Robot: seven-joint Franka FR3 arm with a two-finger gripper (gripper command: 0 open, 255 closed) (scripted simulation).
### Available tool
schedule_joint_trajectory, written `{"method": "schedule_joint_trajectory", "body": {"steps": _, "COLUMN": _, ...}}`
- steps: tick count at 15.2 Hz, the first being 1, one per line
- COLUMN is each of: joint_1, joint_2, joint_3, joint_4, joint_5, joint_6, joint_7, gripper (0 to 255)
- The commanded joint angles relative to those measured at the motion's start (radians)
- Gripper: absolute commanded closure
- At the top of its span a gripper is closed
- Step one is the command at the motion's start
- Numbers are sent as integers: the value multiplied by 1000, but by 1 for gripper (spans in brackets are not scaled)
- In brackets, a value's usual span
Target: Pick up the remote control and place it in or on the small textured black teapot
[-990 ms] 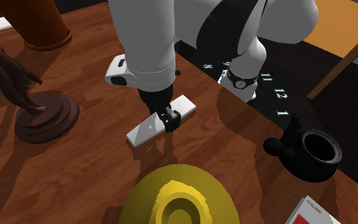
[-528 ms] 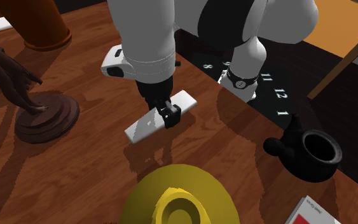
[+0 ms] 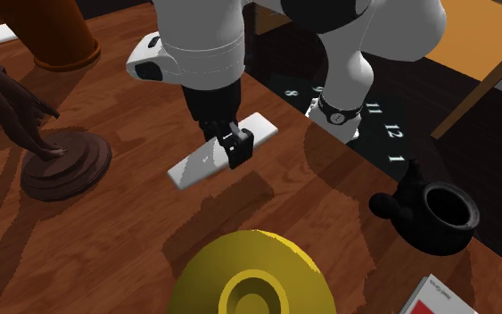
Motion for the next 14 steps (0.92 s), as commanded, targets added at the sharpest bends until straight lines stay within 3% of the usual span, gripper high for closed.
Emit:
{"method": "schedule_joint_trajectory", "body": {"steps": 1, "joint_1": 0, "joint_2": -18, "joint_3": 4, "joint_4": 16, "joint_5": 0, "joint_6": -34, "joint_7": 2, "gripper": 255}}
{"method": "schedule_joint_trajectory", "body": {"steps": 14, "joint_1": 1, "joint_2": -86, "joint_3": 26, "joint_4": 142, "joint_5": 7, "joint_6": -228, "joint_7": 4, "gripper": 255}}
